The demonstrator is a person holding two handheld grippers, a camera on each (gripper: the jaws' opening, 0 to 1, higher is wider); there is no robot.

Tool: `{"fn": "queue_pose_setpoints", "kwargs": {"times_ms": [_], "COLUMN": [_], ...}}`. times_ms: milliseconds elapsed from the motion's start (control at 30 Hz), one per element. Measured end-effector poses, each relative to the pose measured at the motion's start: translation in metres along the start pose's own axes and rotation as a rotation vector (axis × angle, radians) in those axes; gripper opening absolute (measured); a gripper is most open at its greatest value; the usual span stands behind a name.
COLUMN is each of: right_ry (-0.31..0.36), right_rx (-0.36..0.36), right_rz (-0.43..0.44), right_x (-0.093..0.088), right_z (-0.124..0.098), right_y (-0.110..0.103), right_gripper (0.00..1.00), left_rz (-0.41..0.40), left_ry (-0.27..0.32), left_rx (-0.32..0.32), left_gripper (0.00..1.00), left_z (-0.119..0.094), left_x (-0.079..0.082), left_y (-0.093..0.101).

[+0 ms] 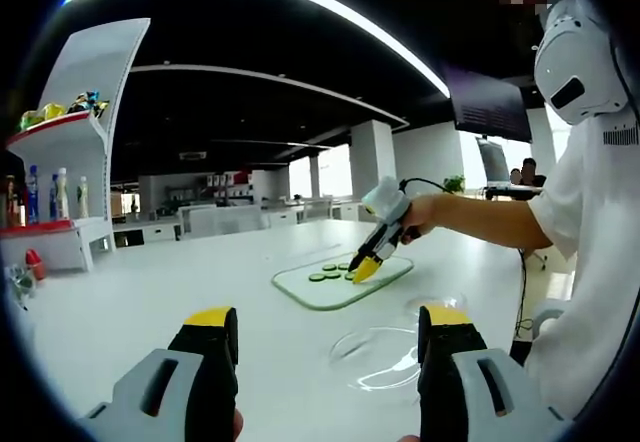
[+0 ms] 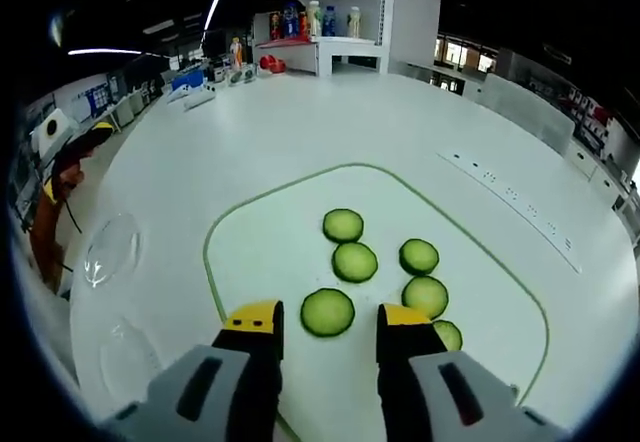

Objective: Open the petri dish lid, add cucumber slices into the petri dish, and close the lid

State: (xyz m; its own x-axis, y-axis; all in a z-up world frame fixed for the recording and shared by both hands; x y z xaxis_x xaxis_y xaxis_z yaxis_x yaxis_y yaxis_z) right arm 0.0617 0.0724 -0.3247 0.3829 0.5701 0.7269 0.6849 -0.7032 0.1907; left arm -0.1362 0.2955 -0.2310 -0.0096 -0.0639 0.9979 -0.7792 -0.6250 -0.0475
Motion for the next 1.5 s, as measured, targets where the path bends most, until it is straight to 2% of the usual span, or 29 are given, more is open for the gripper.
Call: {"fn": "queue_pose_setpoints", "kwargs": {"times_ms": [433, 500, 833, 1500], "right_ry": [0.003, 0.004, -0.003, 0.003], "right_rx": [0.017, 0.023, 0.008, 0.008], "right_rz": [-0.009, 0.003, -0.013, -0.032], "right_x": [0.0003, 0.001, -0.0025, 0.0034], "right_z": [-0.0004, -0.0005, 0.001, -0.0025], "right_y": [-0.0037, -0.005, -0.002, -0.0025], "right_gripper": [0.28, 0.22, 0.21, 0.2], "left_rz": [-0.008, -0.008, -0.014, -0.013], "left_ry": [0.002, 0.002, 0.001, 0.001], "left_rx": [0.0, 0.002, -0.003, -0.008], "left_gripper": [0.73, 0.73, 0.73, 0.73], "left_z": [0.0009, 0.0005, 0.0016, 0.0026], "left_x": [-0.0016, -0.0017, -0.0039, -0.0035], "left_y": [0.0006, 0.0005, 0.0019, 0.0033]}}
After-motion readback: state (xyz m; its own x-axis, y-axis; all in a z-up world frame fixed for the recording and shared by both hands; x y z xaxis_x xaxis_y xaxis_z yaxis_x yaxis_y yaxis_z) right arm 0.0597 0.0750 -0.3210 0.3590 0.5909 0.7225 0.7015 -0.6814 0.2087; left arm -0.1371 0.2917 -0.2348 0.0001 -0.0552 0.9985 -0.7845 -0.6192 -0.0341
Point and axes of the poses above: the point that each gripper's makers call its tool centre point, and the gripper's own axes: z roughly forward along the fingers, y roughly to its right, x roughly out of its top, the point moved 1 cm from there along -z, roughly backward along the fingers, and after that the axes turned 12 degrees about -x, right-handed, at the moved point
